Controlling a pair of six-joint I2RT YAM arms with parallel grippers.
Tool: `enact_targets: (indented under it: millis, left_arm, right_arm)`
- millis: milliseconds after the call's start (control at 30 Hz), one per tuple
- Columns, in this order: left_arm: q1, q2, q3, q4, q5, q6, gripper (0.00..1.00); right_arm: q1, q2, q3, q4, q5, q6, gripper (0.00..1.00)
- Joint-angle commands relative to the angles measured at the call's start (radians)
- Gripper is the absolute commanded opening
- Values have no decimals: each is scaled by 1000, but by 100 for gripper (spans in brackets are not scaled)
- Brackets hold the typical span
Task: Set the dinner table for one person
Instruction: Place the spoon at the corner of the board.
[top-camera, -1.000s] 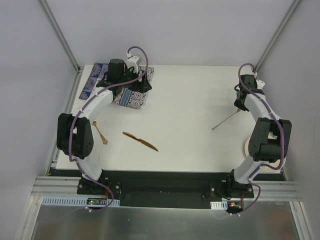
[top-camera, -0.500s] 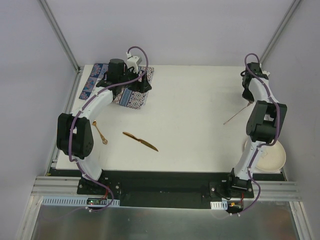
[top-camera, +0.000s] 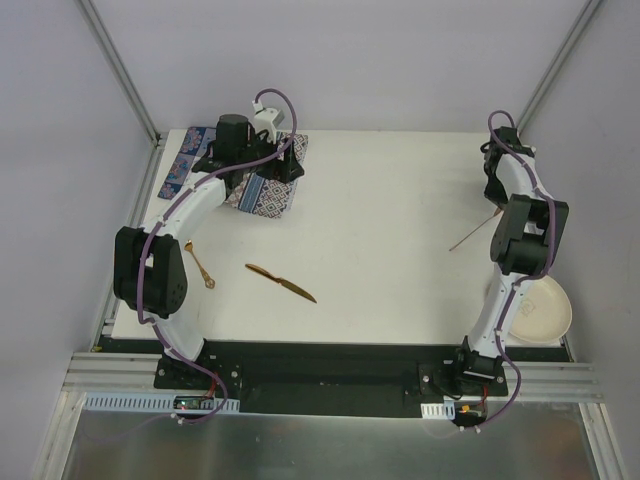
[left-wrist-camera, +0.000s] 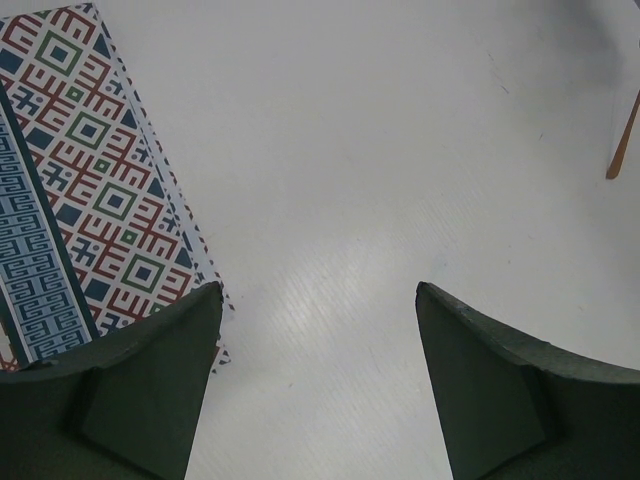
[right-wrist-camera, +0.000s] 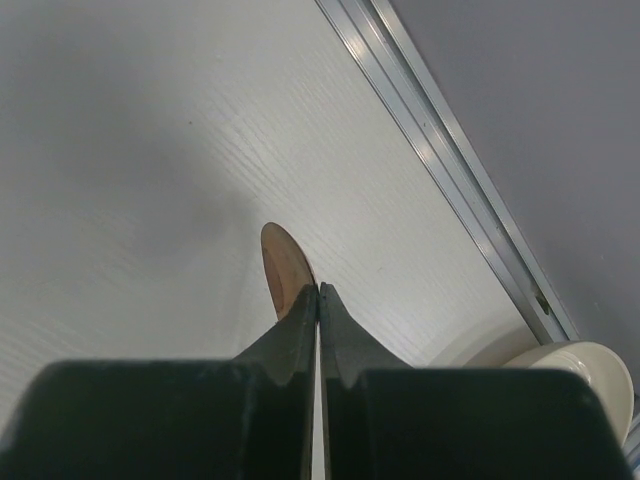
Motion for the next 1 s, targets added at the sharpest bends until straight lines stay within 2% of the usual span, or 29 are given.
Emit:
enact_targets:
  millis: [0,967]
  left_arm:
    - [-18,9,55,3,13,11,77]
    - [-23,45,148,-33,17,27,77]
  right_arm:
    - [-3,-15,-10,19,9,-14,1]
    - [-6,83,24,23,-60,-16,2]
